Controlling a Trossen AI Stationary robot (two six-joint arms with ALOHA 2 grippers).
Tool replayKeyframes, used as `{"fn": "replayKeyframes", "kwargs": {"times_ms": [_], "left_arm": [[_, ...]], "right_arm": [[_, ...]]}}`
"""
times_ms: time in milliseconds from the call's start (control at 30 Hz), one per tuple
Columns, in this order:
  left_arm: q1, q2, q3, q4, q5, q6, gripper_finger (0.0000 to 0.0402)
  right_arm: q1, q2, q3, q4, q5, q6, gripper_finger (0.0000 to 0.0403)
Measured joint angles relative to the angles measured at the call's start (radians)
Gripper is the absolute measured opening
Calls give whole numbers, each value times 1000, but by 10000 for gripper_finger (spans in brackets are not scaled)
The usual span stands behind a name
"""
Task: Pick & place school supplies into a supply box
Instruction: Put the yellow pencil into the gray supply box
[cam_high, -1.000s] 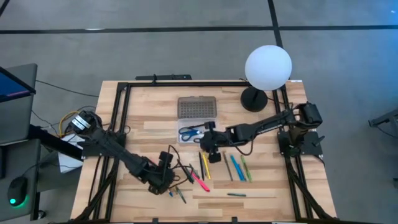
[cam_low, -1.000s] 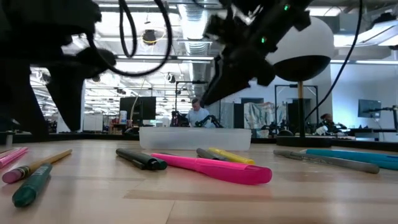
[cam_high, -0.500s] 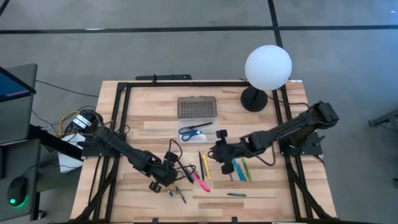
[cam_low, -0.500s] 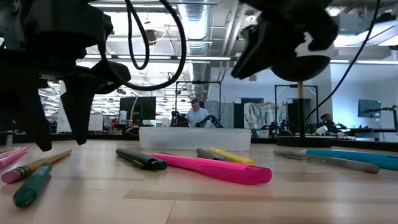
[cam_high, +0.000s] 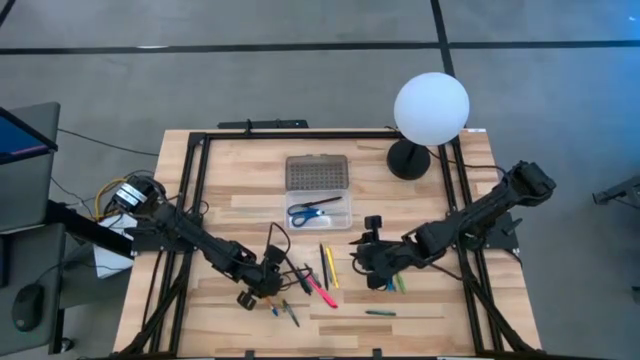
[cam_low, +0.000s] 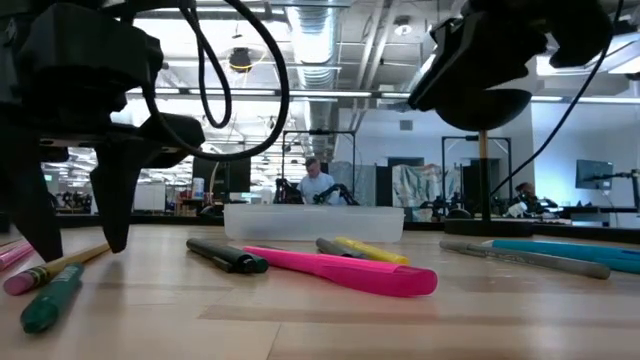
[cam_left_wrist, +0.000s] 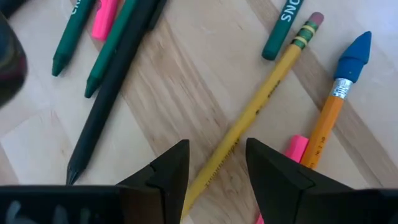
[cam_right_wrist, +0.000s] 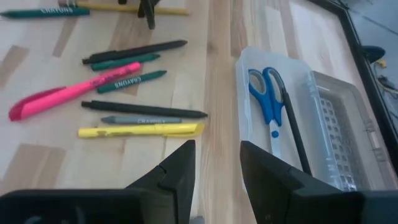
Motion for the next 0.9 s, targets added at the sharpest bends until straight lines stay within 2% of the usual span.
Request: {"fn": "replayKeyframes", "kwargs": {"times_ms": [100,267,467,700,900], "left_arm": [[18,-1,-12,5,25,-8,140],[44,-1,-31,12,72,-8,95],[50,0,-31,6,63,-6,53],[65,1,-31,-33,61,-12,31],[67,-1,-29,-94,20,-15,24]], "right_arm": [[9,0,0,2,7,9,120],[16,0,-1,0,9,36,121],[24,1,-1,0,11,44,120],[25,1,-1,0,12,52,120],[25,1,-1,0,12,52,120]]}}
